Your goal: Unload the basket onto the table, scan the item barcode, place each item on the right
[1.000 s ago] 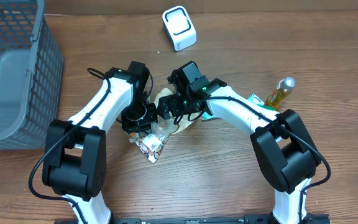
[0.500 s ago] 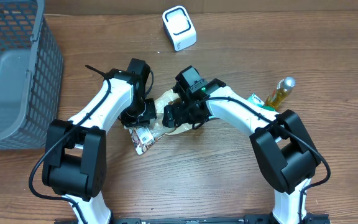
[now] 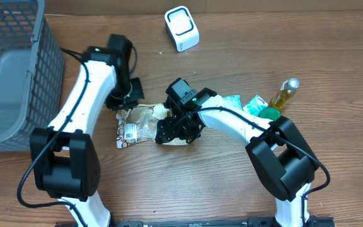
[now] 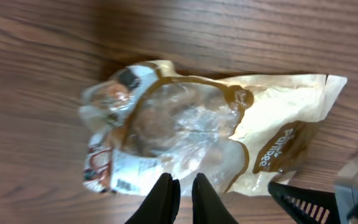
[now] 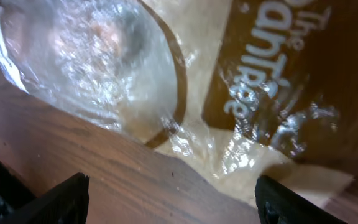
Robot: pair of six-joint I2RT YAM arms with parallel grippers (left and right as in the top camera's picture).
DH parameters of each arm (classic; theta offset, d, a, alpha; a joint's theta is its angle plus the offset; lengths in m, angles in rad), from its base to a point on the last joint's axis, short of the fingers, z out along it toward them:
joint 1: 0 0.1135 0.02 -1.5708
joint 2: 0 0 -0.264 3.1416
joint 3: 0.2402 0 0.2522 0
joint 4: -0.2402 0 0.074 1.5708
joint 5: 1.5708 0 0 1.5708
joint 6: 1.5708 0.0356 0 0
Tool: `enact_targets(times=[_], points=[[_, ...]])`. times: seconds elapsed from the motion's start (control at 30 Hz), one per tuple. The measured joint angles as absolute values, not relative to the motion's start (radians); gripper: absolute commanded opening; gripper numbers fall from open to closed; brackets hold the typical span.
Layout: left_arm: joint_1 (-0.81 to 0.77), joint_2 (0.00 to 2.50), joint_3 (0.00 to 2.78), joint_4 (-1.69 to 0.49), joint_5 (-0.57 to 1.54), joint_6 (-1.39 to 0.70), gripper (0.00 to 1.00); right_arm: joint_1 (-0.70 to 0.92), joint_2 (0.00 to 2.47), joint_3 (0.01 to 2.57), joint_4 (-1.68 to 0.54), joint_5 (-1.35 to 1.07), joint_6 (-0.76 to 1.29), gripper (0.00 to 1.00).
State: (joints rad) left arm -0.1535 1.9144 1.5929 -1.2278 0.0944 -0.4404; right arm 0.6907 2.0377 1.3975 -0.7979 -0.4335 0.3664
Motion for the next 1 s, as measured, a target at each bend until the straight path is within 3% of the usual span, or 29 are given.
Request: enact_targets(times=[0.17,0.47,1.0], points=[[-0.142,1.914,1.560,-1.245,0.017,-0.448,0.04,0.659,2.038,1.451,-0.786,-0.440,0.368,0.88],[-0.142,1.914,1.346,-1.074,-0.024,-0.466,0.05,0.629,2.038,1.457,-0.685,-0.385,0.378,0.96],[-0.142,1.902,1.249,-0.970,-0.038,-0.466,0.04,0.636,2.038,1.411,-0.572,-0.300,0.481,0.96]])
